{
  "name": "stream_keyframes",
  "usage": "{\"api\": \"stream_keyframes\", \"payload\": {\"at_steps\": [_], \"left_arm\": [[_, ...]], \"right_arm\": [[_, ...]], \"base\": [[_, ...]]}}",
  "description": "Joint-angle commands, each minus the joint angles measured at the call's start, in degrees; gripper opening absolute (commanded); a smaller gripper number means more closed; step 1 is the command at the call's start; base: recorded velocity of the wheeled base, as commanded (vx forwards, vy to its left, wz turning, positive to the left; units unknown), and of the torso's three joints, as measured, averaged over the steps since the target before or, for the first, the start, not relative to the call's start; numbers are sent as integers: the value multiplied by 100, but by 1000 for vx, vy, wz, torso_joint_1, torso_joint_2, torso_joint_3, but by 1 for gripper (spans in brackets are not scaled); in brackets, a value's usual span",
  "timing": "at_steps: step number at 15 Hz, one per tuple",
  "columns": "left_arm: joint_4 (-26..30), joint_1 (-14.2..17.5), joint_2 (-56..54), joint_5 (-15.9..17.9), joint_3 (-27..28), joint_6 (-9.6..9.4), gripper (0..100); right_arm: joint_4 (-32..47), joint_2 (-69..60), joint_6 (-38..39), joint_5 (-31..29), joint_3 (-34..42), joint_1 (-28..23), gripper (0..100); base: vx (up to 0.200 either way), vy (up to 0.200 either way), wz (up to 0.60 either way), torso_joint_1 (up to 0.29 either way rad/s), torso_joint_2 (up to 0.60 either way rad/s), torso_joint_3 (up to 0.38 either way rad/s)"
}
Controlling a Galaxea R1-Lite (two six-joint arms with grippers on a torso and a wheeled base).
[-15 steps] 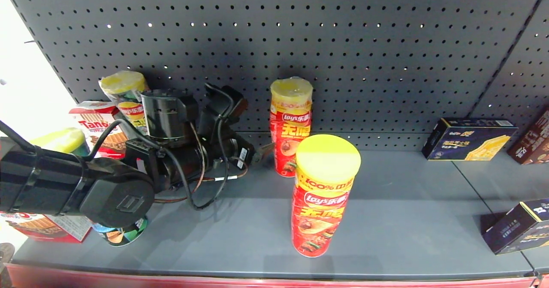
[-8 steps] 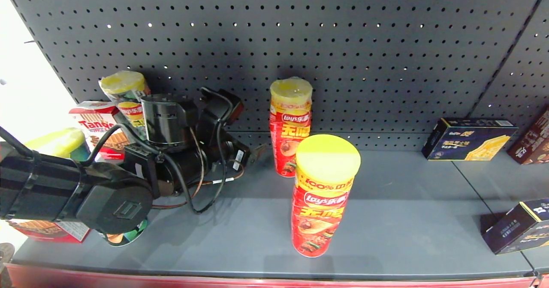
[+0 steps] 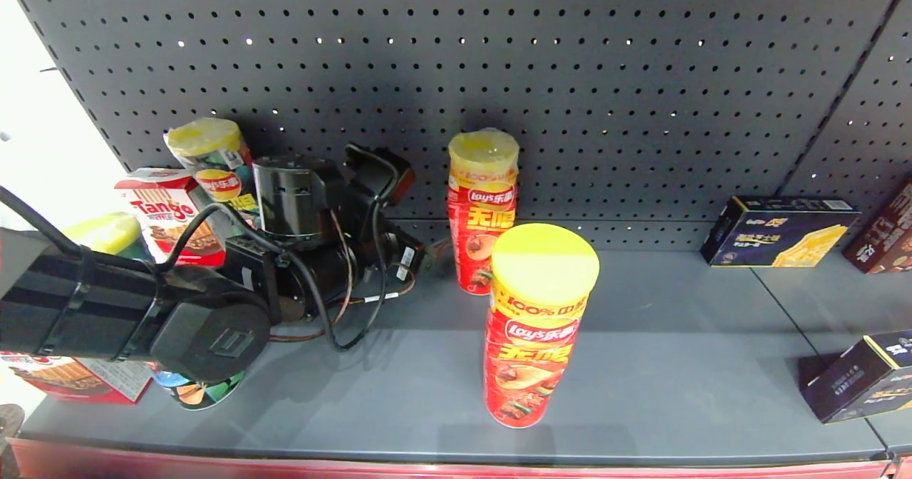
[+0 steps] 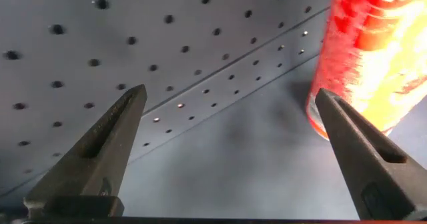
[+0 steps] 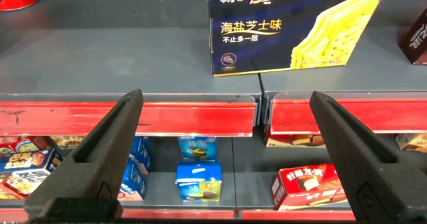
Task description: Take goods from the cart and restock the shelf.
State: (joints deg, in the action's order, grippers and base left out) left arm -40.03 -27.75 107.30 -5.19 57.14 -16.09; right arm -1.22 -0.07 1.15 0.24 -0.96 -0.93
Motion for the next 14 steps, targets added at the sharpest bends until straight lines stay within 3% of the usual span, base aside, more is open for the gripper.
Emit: {"api": "stream_keyframes", "payload": {"at_steps": [1, 5, 14], "left_arm": [[-4, -55, 142, 1, 52, 1, 100], [-4, -179, 239, -8, 140, 80, 100], [4, -214, 309, 1, 210, 71, 100]], "right_arm": [[-1, 7, 0, 2, 0, 5, 100], [-1, 7, 0, 11, 0, 5, 100], [-1, 7, 0, 2, 0, 5, 100]], "base": [[0, 0, 0, 0, 0, 0], [0, 0, 0, 0, 0, 0], [0, 0, 0, 0, 0, 0]]}}
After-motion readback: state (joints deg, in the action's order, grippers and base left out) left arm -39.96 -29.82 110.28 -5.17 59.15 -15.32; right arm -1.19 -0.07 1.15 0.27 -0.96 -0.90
